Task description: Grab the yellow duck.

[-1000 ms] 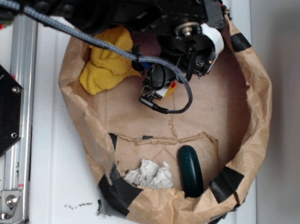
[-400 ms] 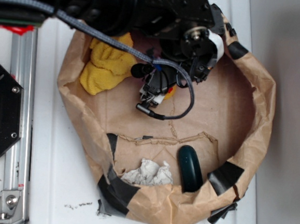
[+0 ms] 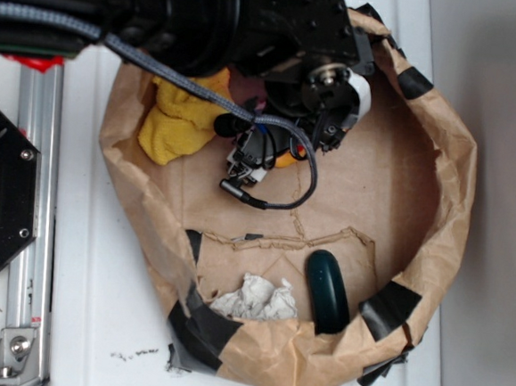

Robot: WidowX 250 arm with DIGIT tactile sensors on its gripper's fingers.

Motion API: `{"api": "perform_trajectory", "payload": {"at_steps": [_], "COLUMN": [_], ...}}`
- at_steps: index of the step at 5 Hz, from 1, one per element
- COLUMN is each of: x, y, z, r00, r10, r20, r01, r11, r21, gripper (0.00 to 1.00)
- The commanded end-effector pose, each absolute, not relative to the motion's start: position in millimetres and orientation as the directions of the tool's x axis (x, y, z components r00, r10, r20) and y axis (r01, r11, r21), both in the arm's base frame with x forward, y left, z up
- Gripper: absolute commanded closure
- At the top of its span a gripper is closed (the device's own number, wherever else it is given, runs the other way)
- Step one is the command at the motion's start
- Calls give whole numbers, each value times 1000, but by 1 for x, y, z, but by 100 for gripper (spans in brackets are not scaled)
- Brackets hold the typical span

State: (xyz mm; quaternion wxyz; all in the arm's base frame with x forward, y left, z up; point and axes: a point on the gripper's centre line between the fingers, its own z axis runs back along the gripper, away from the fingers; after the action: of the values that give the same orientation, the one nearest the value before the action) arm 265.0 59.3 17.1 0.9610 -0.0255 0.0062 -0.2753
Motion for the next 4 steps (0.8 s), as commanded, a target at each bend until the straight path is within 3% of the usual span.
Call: {"api": "perform_trajectory", "payload": {"at_steps": [1,2,3,4], "x": [264,263,271,276], "y": [52,51,44,46], "z": [18,18,23,22], "r00": [825,823,819,833], "r10": [-565,-567,-568,-543], "r20": [6,8,76,103], "r01": [564,567,573,551], "r11": [823,822,816,832], "r21": [-65,-60,-77,-67], "gripper": [0,0,0,100]}}
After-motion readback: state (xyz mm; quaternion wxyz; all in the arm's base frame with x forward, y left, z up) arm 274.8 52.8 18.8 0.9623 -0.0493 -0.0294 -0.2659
